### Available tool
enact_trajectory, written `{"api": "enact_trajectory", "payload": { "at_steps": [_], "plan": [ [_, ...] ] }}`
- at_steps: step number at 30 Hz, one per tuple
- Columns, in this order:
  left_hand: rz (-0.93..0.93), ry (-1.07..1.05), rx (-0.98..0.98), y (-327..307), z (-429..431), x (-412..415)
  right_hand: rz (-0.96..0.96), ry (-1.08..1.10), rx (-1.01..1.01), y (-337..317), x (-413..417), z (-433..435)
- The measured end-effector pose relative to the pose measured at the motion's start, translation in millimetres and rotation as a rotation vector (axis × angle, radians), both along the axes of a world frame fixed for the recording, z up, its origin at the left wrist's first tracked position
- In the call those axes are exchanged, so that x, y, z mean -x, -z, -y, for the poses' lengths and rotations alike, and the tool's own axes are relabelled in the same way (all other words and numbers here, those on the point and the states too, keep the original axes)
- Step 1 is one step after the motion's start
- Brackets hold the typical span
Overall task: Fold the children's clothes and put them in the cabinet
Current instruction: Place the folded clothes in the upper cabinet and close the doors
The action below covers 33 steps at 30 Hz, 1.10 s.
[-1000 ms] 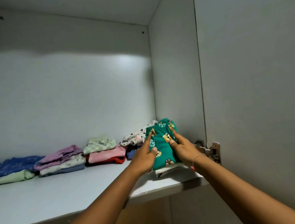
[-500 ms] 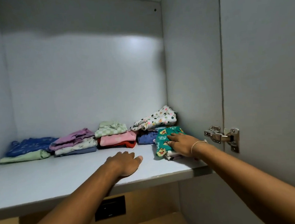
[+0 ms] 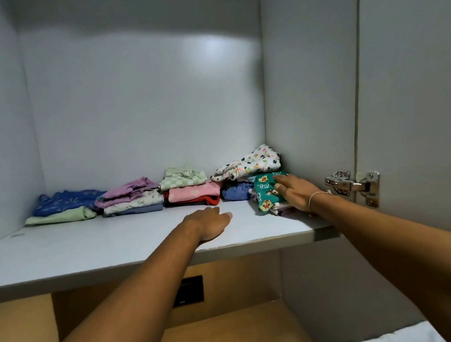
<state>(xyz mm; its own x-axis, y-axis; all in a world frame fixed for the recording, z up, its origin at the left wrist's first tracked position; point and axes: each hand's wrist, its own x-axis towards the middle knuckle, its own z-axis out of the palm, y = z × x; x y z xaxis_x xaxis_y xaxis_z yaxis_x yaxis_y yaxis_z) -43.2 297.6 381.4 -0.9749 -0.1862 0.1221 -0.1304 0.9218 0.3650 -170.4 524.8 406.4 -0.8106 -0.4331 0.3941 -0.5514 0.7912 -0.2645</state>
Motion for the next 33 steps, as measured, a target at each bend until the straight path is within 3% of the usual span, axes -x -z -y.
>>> {"api": "enact_trajectory", "payload": {
  "at_steps": [2, 3, 7, 14, 20, 24, 31, 33],
  "plan": [
    [-0.229, 0.033, -0.283, -2, -2, -18, -0.164, -0.036, 0.172, -3, -23, 0],
    [-0.359, -0.009, -0.322, -4, -1, -31, -0.226, -0.077, 0.227, -8, -37, 2],
    [-0.556, -0.193, -0.042, -16, 7, -103, -0.457, -0.324, 0.138, -37, -96, 19],
    [-0.938, -0.551, 0.1, -13, -7, -332, -0.819, -0.732, 0.086, -86, -231, 79],
    [-1.219, -0.866, 0.31, -29, -36, -500, -0.997, -1.018, 0.042, -114, -367, 140],
    [-1.188, -1.071, 0.45, -50, -24, -567, -1.127, -1.18, 0.079, -145, -458, 174],
    [-0.691, -1.297, 0.782, -77, 23, -604, -1.37, -1.183, 0.042, -203, -574, 237],
    [-0.652, -1.295, 0.819, -77, 34, -603, -1.411, -1.142, 0.001, -211, -589, 250]
  ]
}}
